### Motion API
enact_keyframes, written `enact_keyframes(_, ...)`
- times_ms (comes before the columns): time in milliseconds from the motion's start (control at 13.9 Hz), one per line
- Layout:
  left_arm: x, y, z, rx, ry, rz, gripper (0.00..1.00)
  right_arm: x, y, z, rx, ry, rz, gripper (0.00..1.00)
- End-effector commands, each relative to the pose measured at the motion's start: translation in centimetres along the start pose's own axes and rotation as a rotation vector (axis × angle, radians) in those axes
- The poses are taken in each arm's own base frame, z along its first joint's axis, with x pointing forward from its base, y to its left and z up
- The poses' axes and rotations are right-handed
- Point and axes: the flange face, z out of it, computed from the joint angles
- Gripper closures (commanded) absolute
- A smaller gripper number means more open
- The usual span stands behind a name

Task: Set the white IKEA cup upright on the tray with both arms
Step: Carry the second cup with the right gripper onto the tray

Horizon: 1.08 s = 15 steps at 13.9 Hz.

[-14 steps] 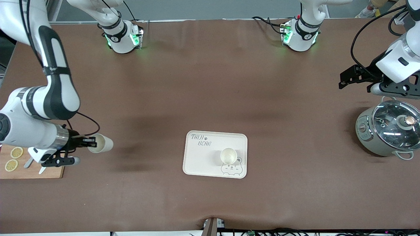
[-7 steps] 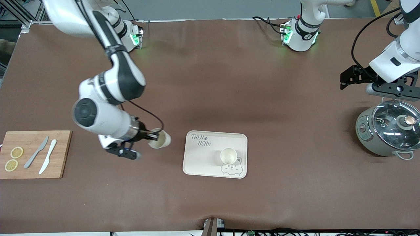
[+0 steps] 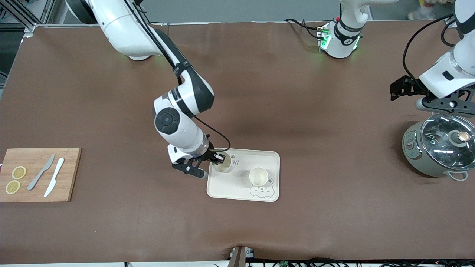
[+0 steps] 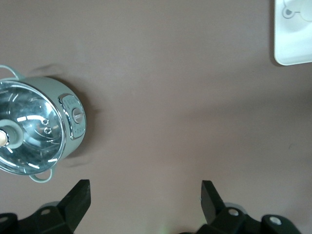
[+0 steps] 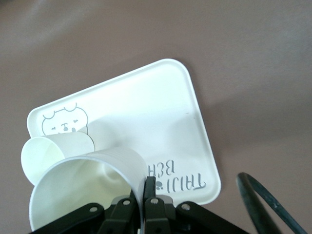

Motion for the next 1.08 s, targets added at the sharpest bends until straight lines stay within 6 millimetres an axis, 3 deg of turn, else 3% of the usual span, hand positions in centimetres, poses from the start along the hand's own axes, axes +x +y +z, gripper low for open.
enact_keyframes(0,0.5,-0.2,0.7,-0.004,-0.021,-0.040,0.00,-0.1,-0.8,2.1,0.002,0.036,-0.007,1.00)
enact_keyframes(215,0.6,-0.7,0.8,-0.007,-0.020,-0.053,0.00,-0.7,-0.6,4.3,-0.055,0.080,-0.053,1.00)
enact_keyframes(430,0.8,-2.1,1.0,-0.009,-0.005,-0.068,0.00,-0.9,-0.4,5.2,-0.092,0.105,-0.064,1.00)
enact_keyframes(717,1.2,-1.9,1.0,-0.008,0.004,-0.068,0.00,-0.8,-0.2,5.6,-0.109,0.134,-0.094,1.00)
enact_keyframes(1004,1.3,-1.4,0.8,-0.007,0.006,-0.070,0.00,-0.9,0.2,7.2,-0.126,0.162,-0.074,1.00)
